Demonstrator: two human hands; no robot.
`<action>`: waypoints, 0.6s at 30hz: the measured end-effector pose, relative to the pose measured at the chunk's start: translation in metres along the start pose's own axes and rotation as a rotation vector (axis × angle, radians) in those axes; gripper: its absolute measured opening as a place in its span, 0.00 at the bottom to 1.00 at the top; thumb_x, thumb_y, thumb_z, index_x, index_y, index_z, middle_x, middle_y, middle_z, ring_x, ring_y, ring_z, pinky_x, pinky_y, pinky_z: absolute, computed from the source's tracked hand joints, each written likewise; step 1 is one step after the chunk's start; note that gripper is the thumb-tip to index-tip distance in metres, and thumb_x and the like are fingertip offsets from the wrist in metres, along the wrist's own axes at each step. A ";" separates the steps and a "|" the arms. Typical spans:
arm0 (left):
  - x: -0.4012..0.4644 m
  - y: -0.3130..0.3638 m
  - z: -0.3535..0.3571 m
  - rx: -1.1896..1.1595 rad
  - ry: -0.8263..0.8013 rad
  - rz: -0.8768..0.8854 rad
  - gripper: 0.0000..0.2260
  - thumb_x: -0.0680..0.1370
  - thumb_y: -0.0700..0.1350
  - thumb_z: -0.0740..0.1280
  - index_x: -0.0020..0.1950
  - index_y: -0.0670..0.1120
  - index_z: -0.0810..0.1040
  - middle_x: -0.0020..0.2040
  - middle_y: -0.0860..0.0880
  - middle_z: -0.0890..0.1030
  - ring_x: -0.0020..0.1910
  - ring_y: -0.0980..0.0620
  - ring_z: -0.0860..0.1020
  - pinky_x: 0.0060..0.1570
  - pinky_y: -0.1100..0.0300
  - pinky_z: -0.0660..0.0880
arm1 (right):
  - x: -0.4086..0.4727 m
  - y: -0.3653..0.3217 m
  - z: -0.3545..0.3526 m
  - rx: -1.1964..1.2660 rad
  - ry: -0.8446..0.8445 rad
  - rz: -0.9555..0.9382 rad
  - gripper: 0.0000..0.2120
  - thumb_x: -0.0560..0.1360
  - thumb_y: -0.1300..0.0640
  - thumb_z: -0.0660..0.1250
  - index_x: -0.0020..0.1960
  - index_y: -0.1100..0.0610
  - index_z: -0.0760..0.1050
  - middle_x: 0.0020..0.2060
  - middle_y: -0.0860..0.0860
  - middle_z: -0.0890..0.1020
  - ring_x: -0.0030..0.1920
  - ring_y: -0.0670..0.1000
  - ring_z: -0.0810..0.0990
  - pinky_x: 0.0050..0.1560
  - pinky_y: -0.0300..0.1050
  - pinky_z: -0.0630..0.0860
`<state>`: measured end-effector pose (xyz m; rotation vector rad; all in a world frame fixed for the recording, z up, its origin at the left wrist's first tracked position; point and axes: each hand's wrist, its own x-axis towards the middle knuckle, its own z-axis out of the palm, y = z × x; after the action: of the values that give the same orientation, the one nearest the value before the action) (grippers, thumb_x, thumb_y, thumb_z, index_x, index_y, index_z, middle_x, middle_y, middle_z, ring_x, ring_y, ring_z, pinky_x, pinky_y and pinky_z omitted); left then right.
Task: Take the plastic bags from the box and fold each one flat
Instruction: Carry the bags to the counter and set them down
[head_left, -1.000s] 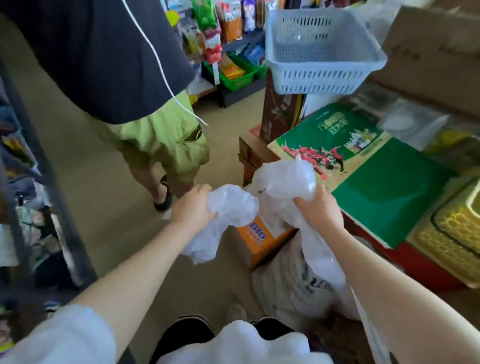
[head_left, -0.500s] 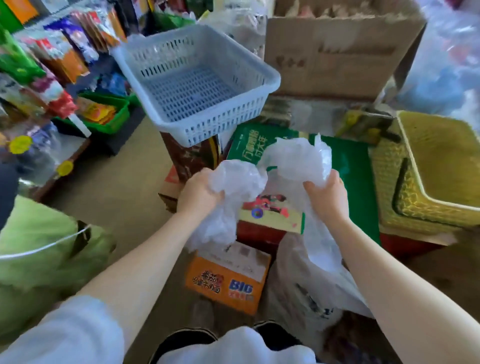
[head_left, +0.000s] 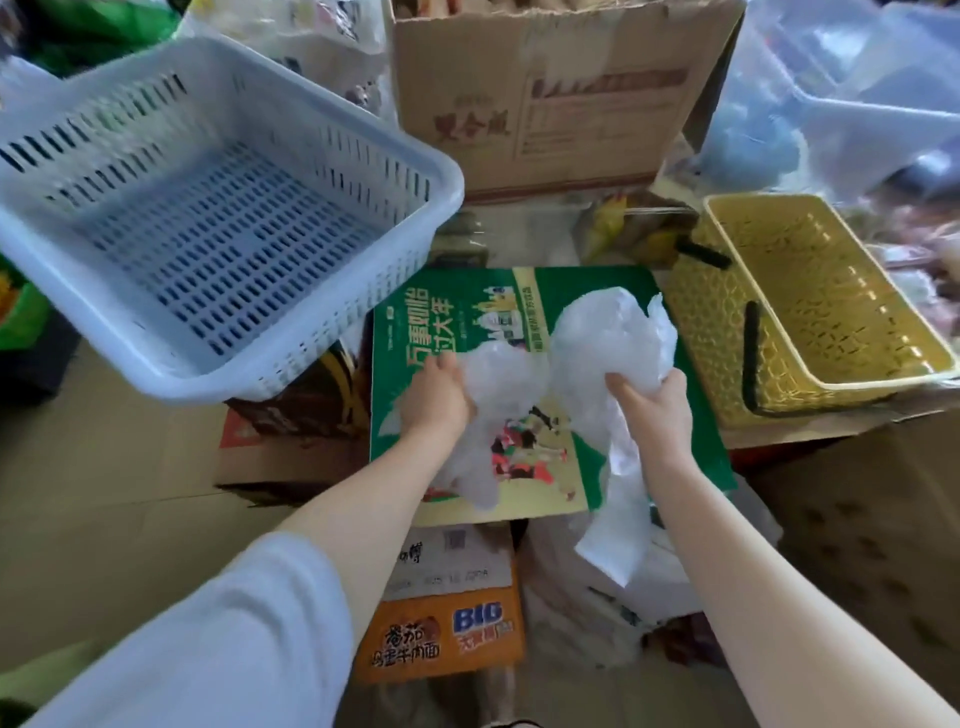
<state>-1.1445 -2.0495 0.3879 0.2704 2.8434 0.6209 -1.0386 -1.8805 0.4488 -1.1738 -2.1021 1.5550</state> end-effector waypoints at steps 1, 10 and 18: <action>0.002 -0.007 0.009 0.080 -0.052 -0.014 0.16 0.74 0.40 0.62 0.61 0.42 0.66 0.60 0.42 0.71 0.55 0.42 0.73 0.45 0.52 0.70 | -0.001 0.000 0.001 0.006 0.011 -0.026 0.12 0.74 0.55 0.67 0.52 0.53 0.64 0.41 0.45 0.74 0.41 0.47 0.74 0.35 0.40 0.70; 0.005 -0.015 0.006 -0.399 0.081 0.122 0.37 0.71 0.50 0.70 0.74 0.42 0.54 0.73 0.41 0.58 0.72 0.44 0.57 0.70 0.51 0.57 | 0.021 0.015 0.072 -0.352 -0.120 -0.233 0.27 0.72 0.49 0.67 0.67 0.52 0.62 0.61 0.49 0.66 0.49 0.54 0.75 0.40 0.47 0.71; -0.039 -0.063 0.029 0.250 0.112 0.645 0.40 0.67 0.70 0.59 0.74 0.59 0.47 0.75 0.44 0.47 0.72 0.38 0.48 0.69 0.38 0.47 | 0.087 0.015 0.123 -0.793 -0.199 -0.263 0.33 0.76 0.43 0.59 0.74 0.56 0.52 0.74 0.58 0.56 0.67 0.63 0.62 0.64 0.57 0.60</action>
<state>-1.1079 -2.1036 0.3420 1.2594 2.9154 0.3826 -1.1654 -1.8973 0.3679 -0.8896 -2.9907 0.7416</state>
